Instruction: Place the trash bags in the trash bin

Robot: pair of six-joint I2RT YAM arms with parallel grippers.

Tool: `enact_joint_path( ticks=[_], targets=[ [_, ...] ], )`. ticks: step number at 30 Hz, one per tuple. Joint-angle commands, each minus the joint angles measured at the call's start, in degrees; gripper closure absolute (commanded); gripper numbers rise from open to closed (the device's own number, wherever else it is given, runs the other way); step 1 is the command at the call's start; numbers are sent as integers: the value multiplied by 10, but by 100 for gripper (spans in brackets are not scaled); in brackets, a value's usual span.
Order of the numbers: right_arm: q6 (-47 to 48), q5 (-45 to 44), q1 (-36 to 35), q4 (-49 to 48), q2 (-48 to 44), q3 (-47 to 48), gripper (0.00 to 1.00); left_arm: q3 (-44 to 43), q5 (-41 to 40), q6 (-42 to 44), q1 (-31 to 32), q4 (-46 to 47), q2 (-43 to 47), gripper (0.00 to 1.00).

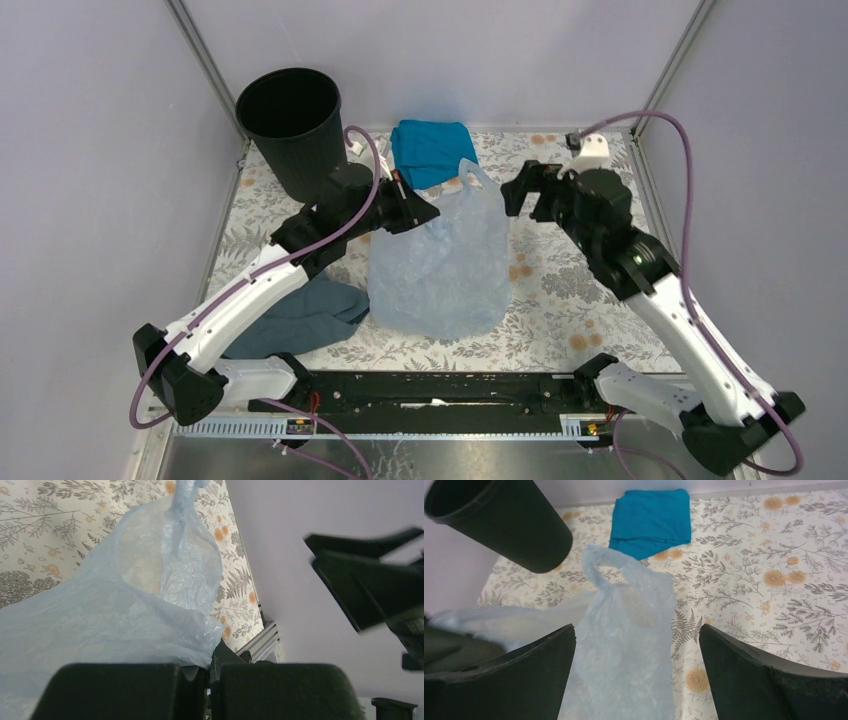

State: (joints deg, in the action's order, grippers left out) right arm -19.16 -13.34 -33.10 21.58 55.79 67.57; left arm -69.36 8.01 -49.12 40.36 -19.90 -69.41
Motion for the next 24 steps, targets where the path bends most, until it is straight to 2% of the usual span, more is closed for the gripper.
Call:
enact_joint_path(
  ticks=[1, 5, 9, 12, 15, 22, 23, 24],
  targets=[
    [46, 126, 54, -64, 109, 27, 0, 4, 35, -3, 0, 30, 13, 100],
    [139, 282, 94, -177, 179, 28, 0, 5, 45, -6, -1, 39, 13, 100],
    [210, 446, 133, -211, 251, 49, 0, 6, 47, 1, 0, 33, 17, 100],
    [245, 520, 136, -269, 281, 41, 0, 3, 50, 8, -2, 24, 16, 100],
    [249, 540, 135, -303, 310, 37, 0, 2, 55, 10, -1, 22, 16, 100],
    [233, 471, 100, -356, 367, 36, 1, 1, 61, 11, -2, 26, 10, 100],
    [223, 453, 96, -365, 369, 33, 6, 0, 61, 10, -2, 26, 10, 100],
    [210, 442, 96, -372, 371, 33, 35, 0, 61, 9, -3, 26, 10, 100]
  ],
)
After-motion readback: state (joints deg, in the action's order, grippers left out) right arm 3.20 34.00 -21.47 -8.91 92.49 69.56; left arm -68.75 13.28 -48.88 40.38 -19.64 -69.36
